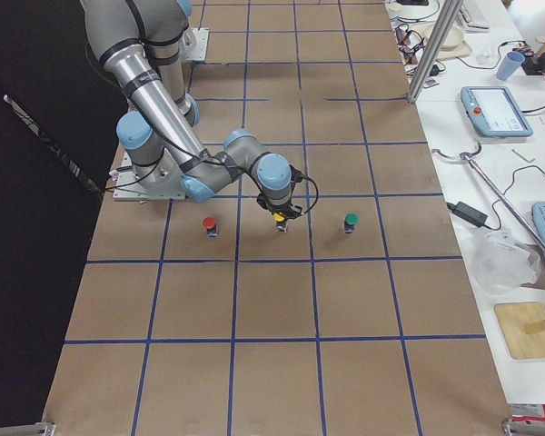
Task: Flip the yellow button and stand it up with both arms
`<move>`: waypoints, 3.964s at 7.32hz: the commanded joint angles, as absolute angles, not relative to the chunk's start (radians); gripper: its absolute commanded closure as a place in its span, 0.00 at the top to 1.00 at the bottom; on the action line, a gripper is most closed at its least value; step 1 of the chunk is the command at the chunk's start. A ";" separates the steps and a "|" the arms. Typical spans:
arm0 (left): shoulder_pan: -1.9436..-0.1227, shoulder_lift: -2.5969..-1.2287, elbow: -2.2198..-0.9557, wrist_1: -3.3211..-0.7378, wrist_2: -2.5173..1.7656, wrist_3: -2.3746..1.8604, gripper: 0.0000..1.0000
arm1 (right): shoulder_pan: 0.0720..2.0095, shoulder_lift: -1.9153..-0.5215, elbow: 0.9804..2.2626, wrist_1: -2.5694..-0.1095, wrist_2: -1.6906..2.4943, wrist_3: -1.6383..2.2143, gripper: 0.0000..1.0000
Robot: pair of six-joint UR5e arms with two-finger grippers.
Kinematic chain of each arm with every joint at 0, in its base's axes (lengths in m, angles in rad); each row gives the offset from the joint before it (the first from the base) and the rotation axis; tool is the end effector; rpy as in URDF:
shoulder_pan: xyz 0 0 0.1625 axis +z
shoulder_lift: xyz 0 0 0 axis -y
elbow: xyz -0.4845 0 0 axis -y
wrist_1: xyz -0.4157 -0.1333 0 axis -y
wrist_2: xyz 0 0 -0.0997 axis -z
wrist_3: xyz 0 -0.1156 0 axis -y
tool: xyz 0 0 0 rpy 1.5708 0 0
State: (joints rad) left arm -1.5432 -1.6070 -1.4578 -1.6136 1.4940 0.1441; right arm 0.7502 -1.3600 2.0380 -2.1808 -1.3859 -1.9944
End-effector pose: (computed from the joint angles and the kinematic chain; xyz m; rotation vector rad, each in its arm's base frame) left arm -0.1273 -0.5393 0.5668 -0.1806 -3.0621 0.0621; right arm -0.2728 -0.4655 0.2554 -1.6720 2.5312 -0.2607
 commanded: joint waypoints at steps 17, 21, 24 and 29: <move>-1.546 -1.603 -1.457 -1.614 1.511 0.143 1.00 | 1.568 -1.729 1.696 -1.494 -1.549 0.226 1.00; -1.548 -1.603 -1.460 -1.615 1.512 0.143 1.00 | 1.562 -1.726 1.700 -1.497 -1.605 0.209 1.00; -1.555 -1.598 -1.474 -1.609 1.532 0.144 1.00 | 1.559 -1.735 1.690 -1.490 -1.585 0.204 1.00; -1.555 -1.600 -1.473 -1.609 1.532 0.144 1.00 | 1.562 -1.744 1.692 -1.488 -1.557 0.199 1.00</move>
